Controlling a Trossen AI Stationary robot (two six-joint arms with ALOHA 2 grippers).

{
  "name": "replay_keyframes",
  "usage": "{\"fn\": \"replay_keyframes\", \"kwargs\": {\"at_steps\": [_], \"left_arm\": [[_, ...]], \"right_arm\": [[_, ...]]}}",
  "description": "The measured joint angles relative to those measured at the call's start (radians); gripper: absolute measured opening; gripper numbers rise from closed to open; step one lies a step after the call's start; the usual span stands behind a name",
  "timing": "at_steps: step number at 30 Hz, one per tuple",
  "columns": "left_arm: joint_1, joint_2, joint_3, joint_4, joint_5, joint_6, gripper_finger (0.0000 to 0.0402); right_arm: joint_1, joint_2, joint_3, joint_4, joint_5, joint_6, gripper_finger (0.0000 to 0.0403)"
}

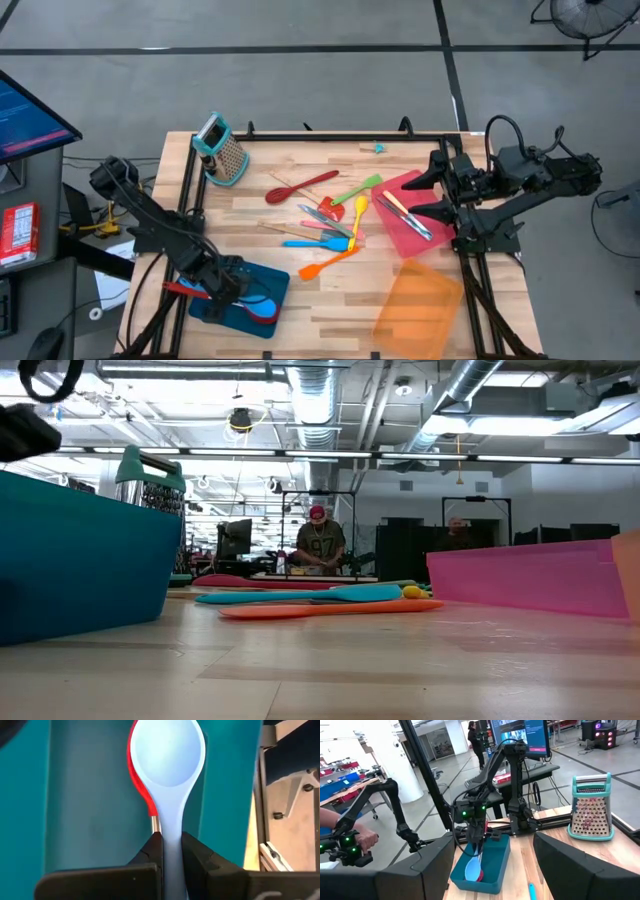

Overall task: Pick & Place Kitchen Items
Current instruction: Put the blue serving spoon into the blue bin

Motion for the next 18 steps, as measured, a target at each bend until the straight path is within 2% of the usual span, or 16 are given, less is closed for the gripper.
{"fn": "replay_keyframes", "kwargs": {"at_steps": [6, 12, 18], "left_arm": [[-0.008, 0.051, 0.000, 0.005, 0.000, 0.001, 0.0021], [-0.008, 0.049, 0.000, 0.010, 0.000, 0.001, 0.0023], [-0.007, 0.048, 0.000, 0.015, 0.010, 0.001, 0.0042]], "right_arm": [[0.000, 0.000, 0.000, 0.000, 0.000, 0.000, 0.0265], [0.000, 0.000, 0.000, 0.000, 0.000, 0.000, 0.0265], [0.000, 0.000, 0.000, 0.000, 0.000, 0.000, 0.0265]]}}
